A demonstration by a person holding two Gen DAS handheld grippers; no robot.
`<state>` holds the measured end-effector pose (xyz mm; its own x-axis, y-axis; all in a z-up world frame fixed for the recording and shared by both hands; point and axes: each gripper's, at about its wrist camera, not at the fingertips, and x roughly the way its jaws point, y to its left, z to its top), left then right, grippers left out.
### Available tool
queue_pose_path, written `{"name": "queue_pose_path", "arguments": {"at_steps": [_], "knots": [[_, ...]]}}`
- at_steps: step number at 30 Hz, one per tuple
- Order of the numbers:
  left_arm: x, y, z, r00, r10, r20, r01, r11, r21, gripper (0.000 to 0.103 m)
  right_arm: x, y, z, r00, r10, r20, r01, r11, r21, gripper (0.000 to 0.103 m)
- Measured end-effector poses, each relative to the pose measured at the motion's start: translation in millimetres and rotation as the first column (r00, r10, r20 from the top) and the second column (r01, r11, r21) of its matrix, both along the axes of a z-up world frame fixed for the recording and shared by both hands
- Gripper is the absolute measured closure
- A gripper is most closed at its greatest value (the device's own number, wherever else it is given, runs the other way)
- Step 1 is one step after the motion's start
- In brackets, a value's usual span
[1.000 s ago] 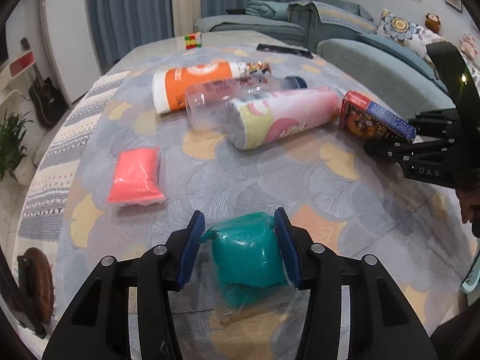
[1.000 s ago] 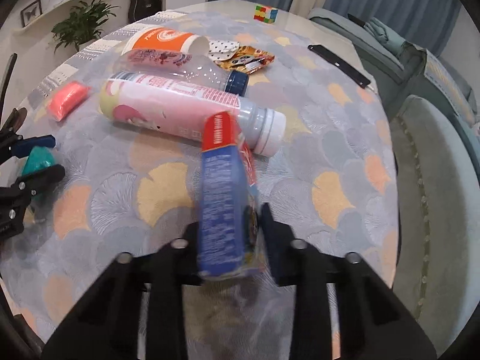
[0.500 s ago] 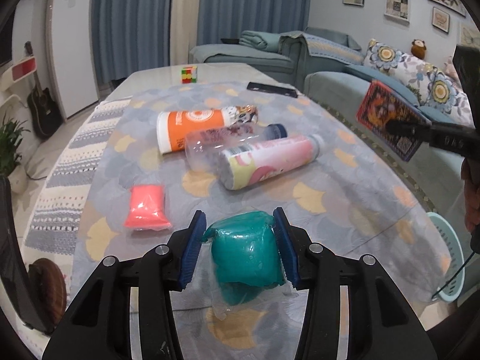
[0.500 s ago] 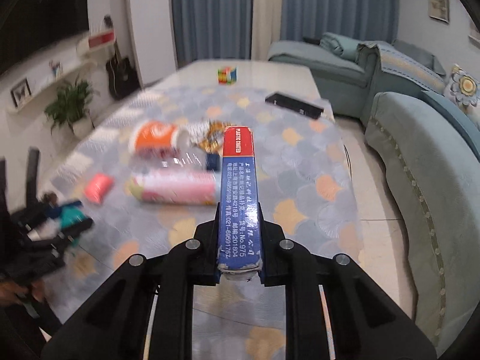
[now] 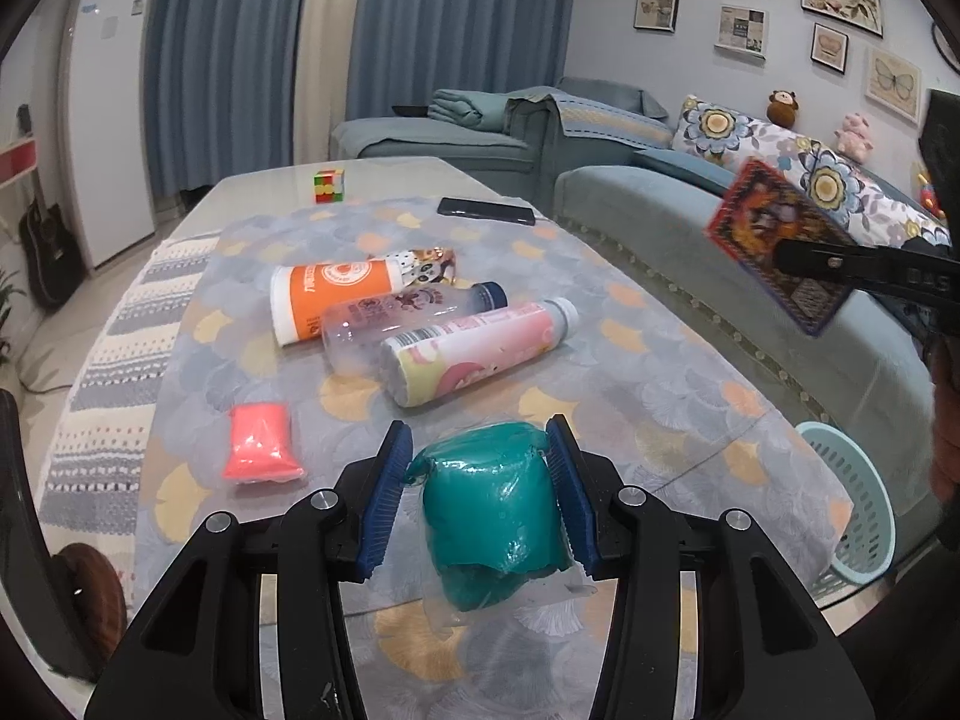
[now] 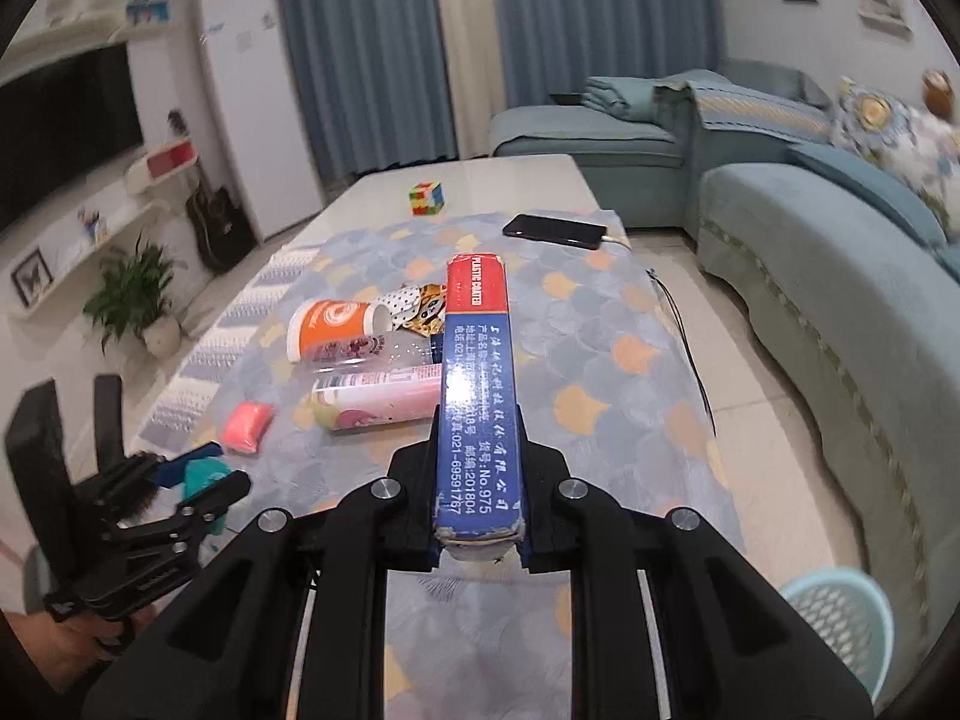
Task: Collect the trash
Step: 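Lift the teal packet and blue box off the table with both grippers, then carry the teal packet and blue box over the basket with both grippers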
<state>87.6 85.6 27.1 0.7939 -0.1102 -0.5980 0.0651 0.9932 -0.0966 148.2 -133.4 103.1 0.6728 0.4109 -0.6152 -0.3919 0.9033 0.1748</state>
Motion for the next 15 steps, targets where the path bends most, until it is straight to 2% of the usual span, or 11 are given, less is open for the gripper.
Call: {"name": "queue_pose_path", "arguments": {"at_steps": [5,15], "knots": [[-4.9,-4.7,4.0,1.0,-0.012,0.016,0.012,1.0,0.018,0.058,-33.6,-18.4,6.0,0.998,-0.032,0.045,0.03,0.999,0.037,0.088],[-16.5,-18.6,12.3,0.997,-0.047,0.059,0.043,0.997,0.071,0.058,-76.4,-61.9,-1.0,0.99,-0.132,0.051,0.126,0.987,0.104,0.088]]}}
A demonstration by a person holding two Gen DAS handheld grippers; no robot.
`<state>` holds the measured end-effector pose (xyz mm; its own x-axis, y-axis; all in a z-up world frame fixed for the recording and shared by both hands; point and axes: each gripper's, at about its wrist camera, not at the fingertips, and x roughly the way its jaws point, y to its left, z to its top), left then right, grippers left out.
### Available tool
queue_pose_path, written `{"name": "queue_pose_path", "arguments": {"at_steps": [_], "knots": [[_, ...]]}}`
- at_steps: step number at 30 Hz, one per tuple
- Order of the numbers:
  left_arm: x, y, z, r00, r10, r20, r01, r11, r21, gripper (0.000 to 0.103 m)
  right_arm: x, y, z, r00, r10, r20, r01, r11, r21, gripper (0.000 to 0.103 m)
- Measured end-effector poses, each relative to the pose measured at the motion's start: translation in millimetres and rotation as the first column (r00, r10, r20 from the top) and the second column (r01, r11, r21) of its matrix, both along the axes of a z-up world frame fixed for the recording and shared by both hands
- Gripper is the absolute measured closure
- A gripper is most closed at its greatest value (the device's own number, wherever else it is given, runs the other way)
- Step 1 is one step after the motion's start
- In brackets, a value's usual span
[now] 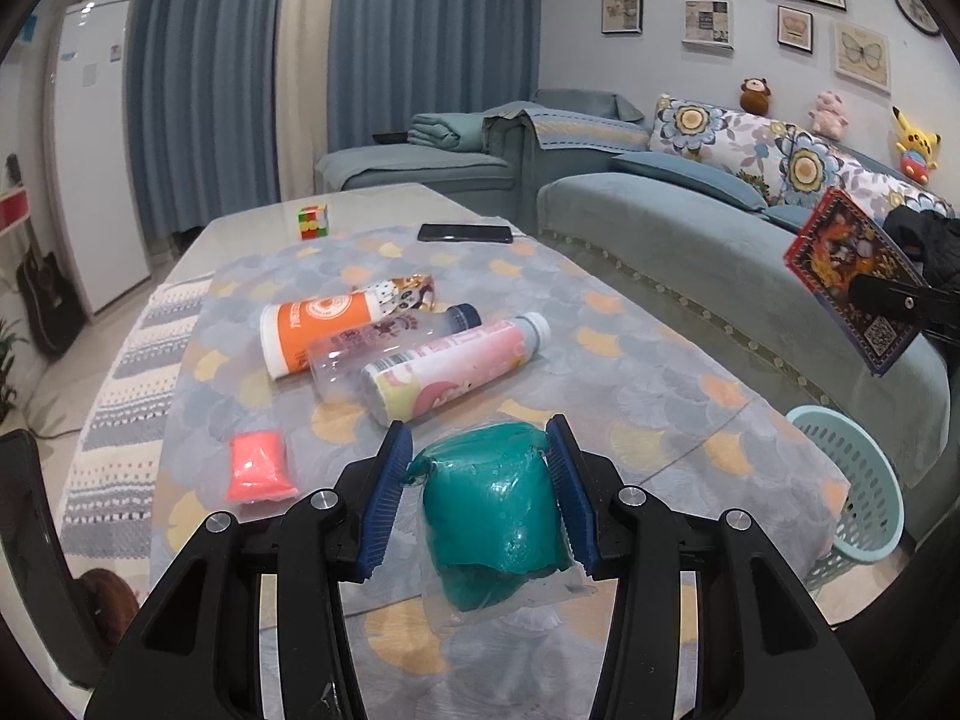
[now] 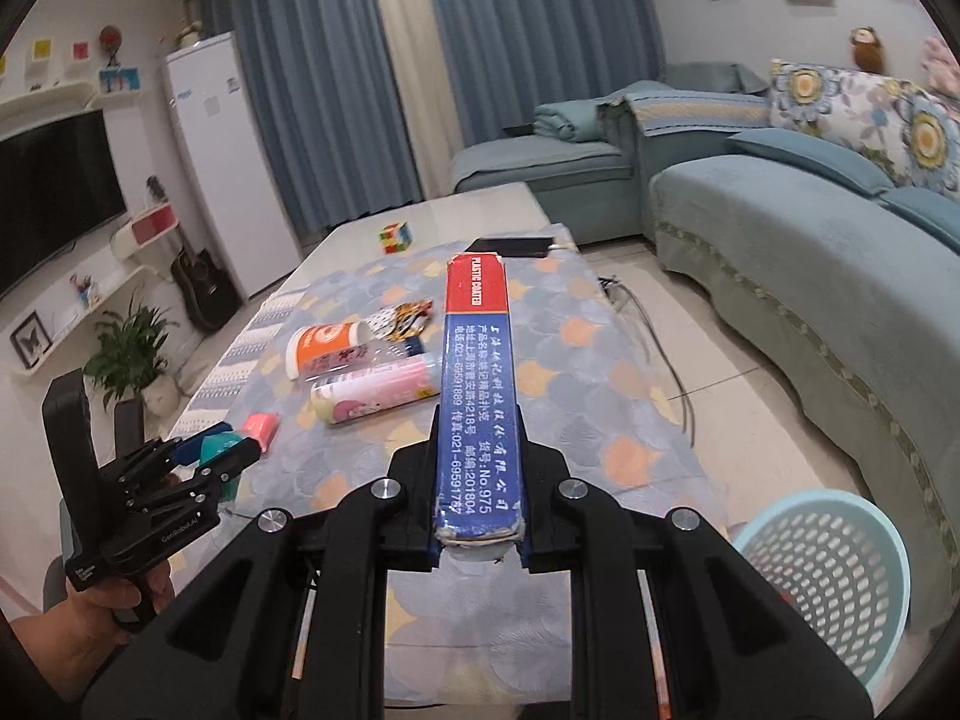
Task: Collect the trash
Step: 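Carry the teal packet and blue box over the basket with both grippers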
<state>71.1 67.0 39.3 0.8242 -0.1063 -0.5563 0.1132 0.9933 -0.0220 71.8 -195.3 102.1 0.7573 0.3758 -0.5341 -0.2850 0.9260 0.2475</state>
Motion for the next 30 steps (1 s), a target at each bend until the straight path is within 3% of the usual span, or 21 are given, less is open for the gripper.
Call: {"name": "queue_pose_path", "arguments": {"at_steps": [9,14,19,25,30], "knots": [[-7.8,-11.9,3.9,1.0,-0.029,0.013,0.029,0.999,0.013,0.058,-20.8,-33.4,-2.5,0.995,-0.096,0.039,0.096,0.995,0.004,0.088],[-12.8,-20.1,7.6,0.998,-0.062,0.022,0.062,0.998,0.006,0.058,-30.6,-75.0,-1.5,0.98,-0.191,0.049,0.19,0.981,0.034,0.088],[-16.3,-34.9,15.8,0.989,-0.144,0.029,0.145,0.988,-0.054,0.058,-40.2,-130.8,-1.9,0.949,-0.312,0.045,0.307,0.948,0.086,0.088],[-15.3,-85.1,31.3,0.947,-0.317,0.043,0.32,0.937,-0.136,0.058,-52.6,-188.3,-6.8,0.903,-0.428,0.026,0.421,0.898,0.127,0.088],[-14.4,-151.5,42.3,0.895,-0.439,0.074,0.445,0.877,-0.184,0.058,-57.6,-211.7,-15.2,0.859,-0.511,0.025,0.509,0.858,0.062,0.088]]}}
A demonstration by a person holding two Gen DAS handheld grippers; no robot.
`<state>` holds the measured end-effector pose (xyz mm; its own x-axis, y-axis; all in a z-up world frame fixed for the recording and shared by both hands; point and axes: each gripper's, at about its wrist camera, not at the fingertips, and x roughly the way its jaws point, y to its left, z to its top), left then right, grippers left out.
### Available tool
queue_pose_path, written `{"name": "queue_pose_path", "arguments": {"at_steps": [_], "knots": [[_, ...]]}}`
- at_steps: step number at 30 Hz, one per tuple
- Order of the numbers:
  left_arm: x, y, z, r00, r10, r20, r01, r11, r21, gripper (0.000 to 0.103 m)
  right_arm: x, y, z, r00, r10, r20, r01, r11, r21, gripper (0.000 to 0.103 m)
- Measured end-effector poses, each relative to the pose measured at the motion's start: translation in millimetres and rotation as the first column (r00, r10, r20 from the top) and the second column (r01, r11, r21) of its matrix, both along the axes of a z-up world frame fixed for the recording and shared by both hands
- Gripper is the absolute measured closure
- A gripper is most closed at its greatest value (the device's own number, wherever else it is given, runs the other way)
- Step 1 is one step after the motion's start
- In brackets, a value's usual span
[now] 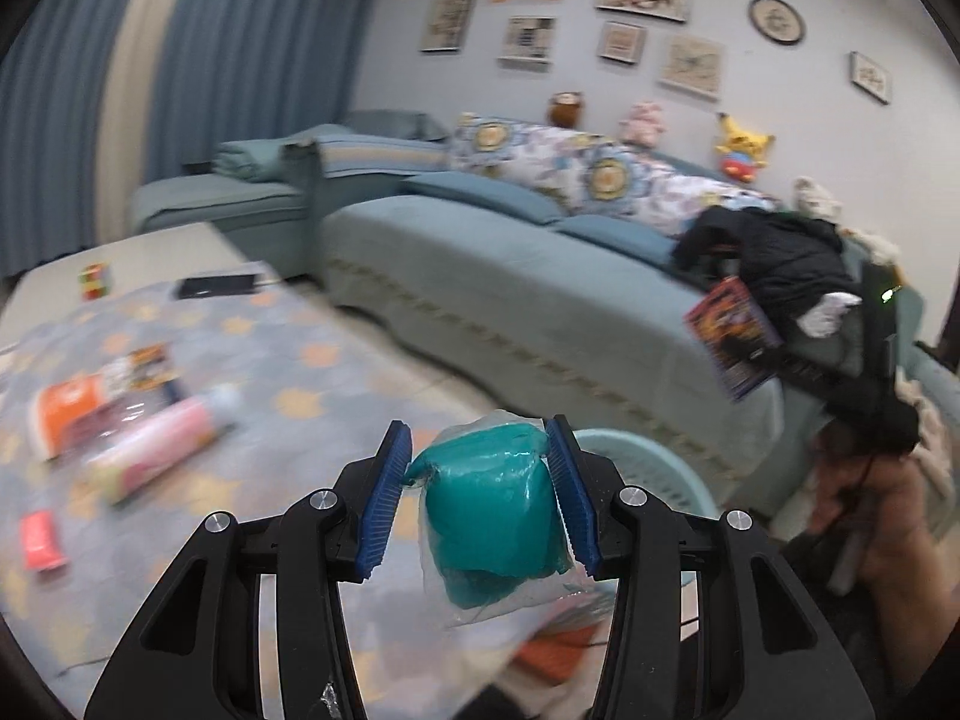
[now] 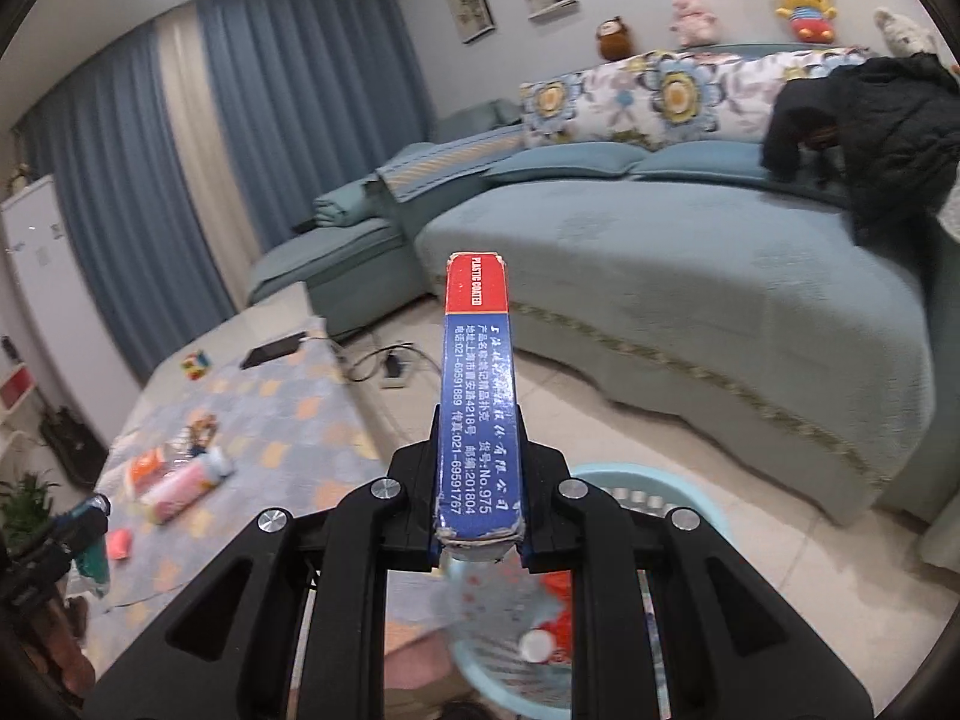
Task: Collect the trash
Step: 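Carry the teal packet and blue box over the basket with both grippers, then open both grippers to drop the packet and box into the basket, then return to the table and grasp the pink packet with the left gripper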
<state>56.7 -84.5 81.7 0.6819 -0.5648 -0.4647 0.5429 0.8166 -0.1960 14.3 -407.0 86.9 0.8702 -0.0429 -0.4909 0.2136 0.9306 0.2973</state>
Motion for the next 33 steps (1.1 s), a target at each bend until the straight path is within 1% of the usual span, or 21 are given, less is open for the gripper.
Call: {"name": "queue_pose_path", "arguments": {"at_steps": [3,5,6,10,13,15,17,18,19,21,22,24,27,29,32,33], "knots": [[6.2,-43.9,1.2,0.998,-0.063,-0.005,0.063,0.998,-0.017,0.058,-4.2,-8.3,1.4,0.999,-0.032,0.014,0.032,0.999,-0.023,0.088],[10.9,-70.5,1.3,0.995,-0.102,-0.009,0.102,0.995,-0.013,0.058,-7.2,-12.5,0.6,0.999,-0.048,0.015,0.048,0.998,-0.041,0.088],[13.2,-86.1,2.0,0.992,-0.124,-0.014,0.124,0.992,-0.01,0.058,-7.4,-18.1,-0.9,0.998,-0.058,0.007,0.059,0.998,-0.034,0.088],[24.9,-128.5,-0.5,0.982,-0.182,-0.041,0.182,0.983,-0.005,0.058,-9.1,-37.7,-8.8,0.996,-0.083,-0.028,0.084,0.996,0.034,0.088],[39.7,-150.9,-7.0,0.973,-0.213,-0.089,0.212,0.977,-0.02,0.057,-8.1,-54.7,-19.4,0.991,-0.11,-0.077,0.117,0.989,0.086,0.088],[50.2,-163.5,-14.0,0.963,-0.23,-0.142,0.227,0.973,-0.036,0.056,-6.3,-65.0,-28.5,0.985,-0.12,-0.123,0.135,0.983,0.122,0.088],[58.8,-169.2,-20.4,0.948,-0.251,-0.194,0.245,0.968,-0.057,0.054,-6.9,-72.0,-33.6,0.982,-0.125,-0.14,0.146,0.977,0.154,0.087],[63.4,-173.5,-24.5,0.939,-0.261,-0.222,0.253,0.965,-0.065,0.052,-7.4,-75.3,-35.4,0.982,-0.125,-0.142,0.149,0.974,0.173,0.087],[67.7,-175.6,-29.2,0.933,-0.262,-0.249,0.253,0.965,-0.067,0.047,-7.6,-76.8,-36.1,0.982,-0.126,-0.141,0.151,0.971,0.186,0.086],[70.9,-177.7,-34.1,0.93,-0.251,-0.269,0.244,0.968,-0.059,0.042,-9.4,-79.9,-37.1,0.982,-0.133,-0.134,0.158,0.966,0.203,0.082],[70.6,-176.6,-35.1,0.93,-0.248,-0.271,0.242,0.969,-0.057,0.042,-10.1,-80.9,-37.2,0.982,-0.136,-0.13,0.161,0.965,0.209,0.08],[69.1,-173.3,-34.5,0.933,-0.244,-0.265,0.239,0.97,-0.051,0.041,-11.1,-82.5,-36.8,0.982,-0.141,-0.123,0.165,0.961,0.222,0.078],[64.1,-163.4,-32.8,0.944,-0.223,-0.244,0.225,0.974,-0.021,0.04,-12.7,-83.7,-36.7,0.983,-0.145,-0.111,0.168,0.957,0.236,0.073],[60.5,-155.2,-31.7,0.952,-0.201,-0.231,0.209,0.978,0.008,0.039,-12.0,-83.3,-34.7,0.983,-0.149,-0.108,0.171,0.957,0.236,0.065],[49.9,-135.4,-35.7,0.971,-0.138,-0.196,0.159,0.983,0.094,0.036,-12.8,-78.5,-31.3,0.986,-0.143,-0.091,0.16,0.96,0.231,0.057],[44.0,-126.4,-40.5,0.979,-0.103,-0.176,0.13,0.979,0.154,0.036,-12.1,-75.7,-30.0,0.987,-0.134,-0.086,0.15,0.963,0.226,0.056]]}}
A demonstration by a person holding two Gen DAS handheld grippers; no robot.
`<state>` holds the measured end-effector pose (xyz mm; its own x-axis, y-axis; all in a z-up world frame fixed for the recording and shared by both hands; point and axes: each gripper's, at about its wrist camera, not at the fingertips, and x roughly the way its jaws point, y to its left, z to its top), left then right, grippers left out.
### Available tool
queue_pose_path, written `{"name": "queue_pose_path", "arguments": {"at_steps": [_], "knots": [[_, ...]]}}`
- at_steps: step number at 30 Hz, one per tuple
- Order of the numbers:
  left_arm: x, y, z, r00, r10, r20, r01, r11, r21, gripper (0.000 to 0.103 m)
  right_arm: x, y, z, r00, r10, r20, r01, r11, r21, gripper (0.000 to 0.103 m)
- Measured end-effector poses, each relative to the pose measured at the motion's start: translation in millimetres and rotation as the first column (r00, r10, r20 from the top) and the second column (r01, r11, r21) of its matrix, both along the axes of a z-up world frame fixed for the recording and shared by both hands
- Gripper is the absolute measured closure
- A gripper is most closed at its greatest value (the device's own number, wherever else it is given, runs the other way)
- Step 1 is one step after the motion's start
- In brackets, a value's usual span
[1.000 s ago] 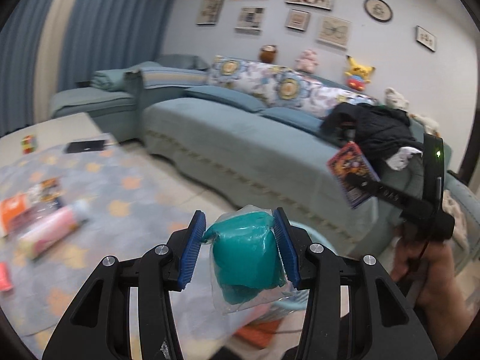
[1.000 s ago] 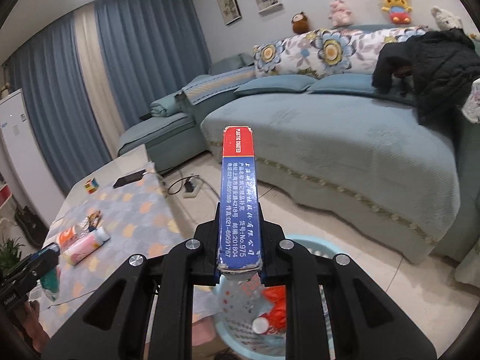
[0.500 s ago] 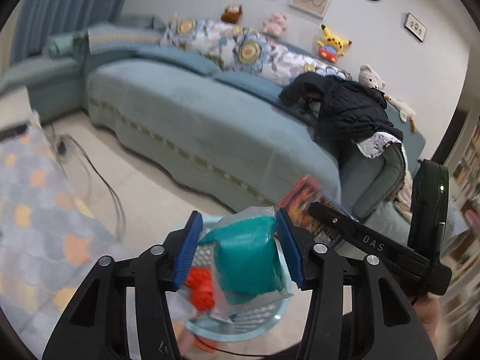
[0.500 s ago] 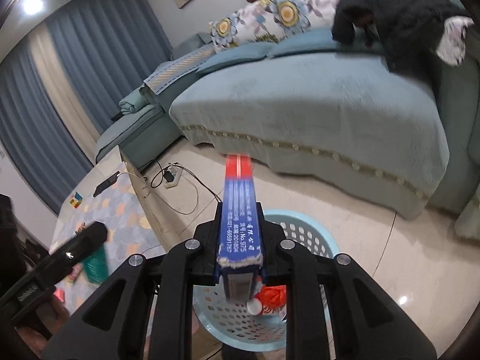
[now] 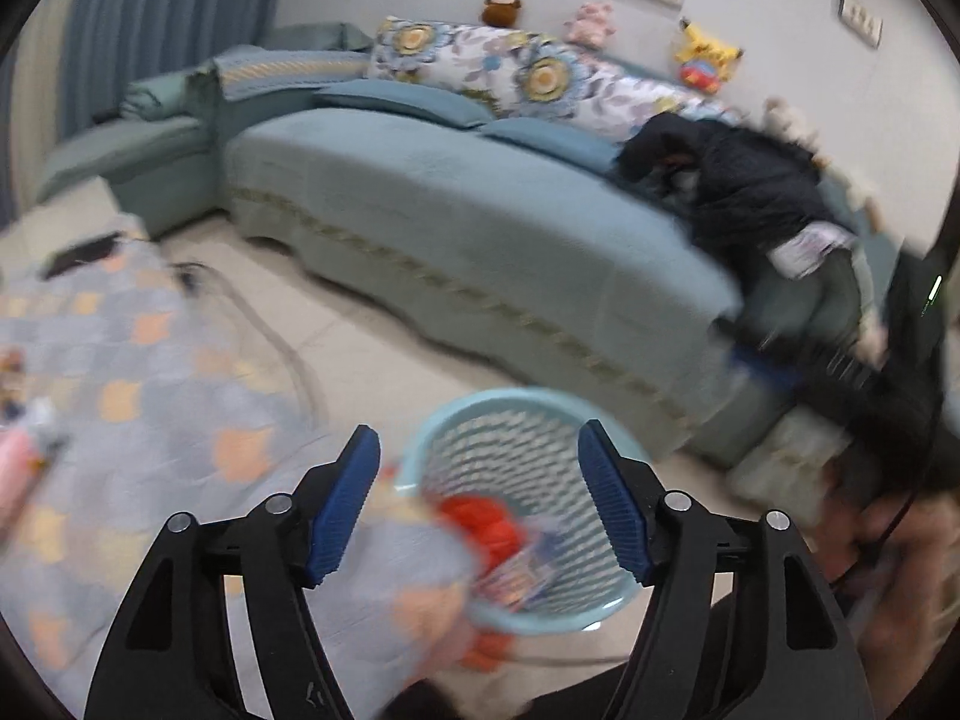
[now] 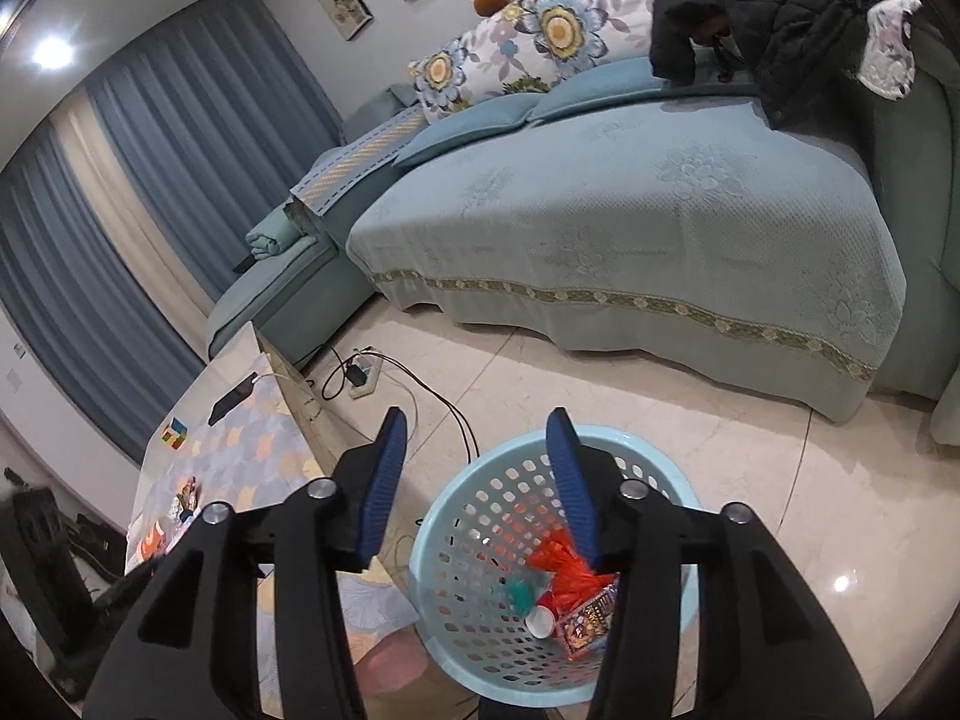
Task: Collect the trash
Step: 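Return to the table and grasp the pink packet with the left gripper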
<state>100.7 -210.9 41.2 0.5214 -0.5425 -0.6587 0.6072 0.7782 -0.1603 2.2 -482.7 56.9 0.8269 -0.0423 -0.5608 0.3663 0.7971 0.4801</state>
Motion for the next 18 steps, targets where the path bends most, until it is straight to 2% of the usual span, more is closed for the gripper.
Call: {"name": "queue_pose_path", "arguments": {"at_steps": [2,4,6,7,9,12,14,16,17,18], "knots": [[-6.8,17.7,-6.6,0.997,0.048,0.063,-0.054,0.993,0.103,0.036,2.4,6.3,1.9,1.0,0.016,0.006,-0.016,1.0,-0.012,0.054],[-11.3,43.4,-11.3,0.984,0.109,0.139,-0.137,0.969,0.204,0.036,5.3,15.7,5.3,0.999,0.035,0.019,-0.034,0.999,-0.026,0.051],[-12.2,75.1,-14.0,0.96,0.18,0.215,-0.238,0.927,0.289,0.034,9.6,26.7,8.5,0.998,0.057,0.03,-0.056,0.998,-0.038,0.046],[-11.6,95.4,-15.3,0.942,0.22,0.255,-0.298,0.897,0.327,0.033,12.3,31.8,10.1,0.997,0.07,0.033,-0.068,0.997,-0.044,0.044],[-8.4,131.8,-14.3,0.912,0.283,0.297,-0.381,0.852,0.358,0.031,20.2,49.0,14.1,0.993,0.112,0.036,-0.109,0.991,-0.075,0.043],[4.6,199.4,-13.6,0.851,0.416,0.32,-0.517,0.77,0.374,0.028,32.1,79.3,20.9,0.984,0.172,0.037,-0.167,0.978,-0.127,0.042],[18.4,250.6,-17.4,0.782,0.538,0.313,-0.622,0.688,0.373,0.028,38.6,99.7,25.4,0.975,0.218,0.042,-0.21,0.966,-0.151,0.04],[27.1,291.8,-23.0,0.714,0.627,0.311,-0.7,0.618,0.359,0.028,45.8,122.9,30.4,0.962,0.267,0.051,-0.255,0.951,-0.173,0.039],[32.2,308.1,-26.3,0.688,0.664,0.295,-0.724,0.593,0.354,0.028,48.9,132.6,32.7,0.956,0.288,0.055,-0.274,0.945,-0.177,0.038],[35.0,320.2,-28.6,0.674,0.687,0.271,-0.734,0.584,0.345,0.028,53.4,144.7,36.1,0.947,0.316,0.06,-0.301,0.937,-0.176,0.037]]}}
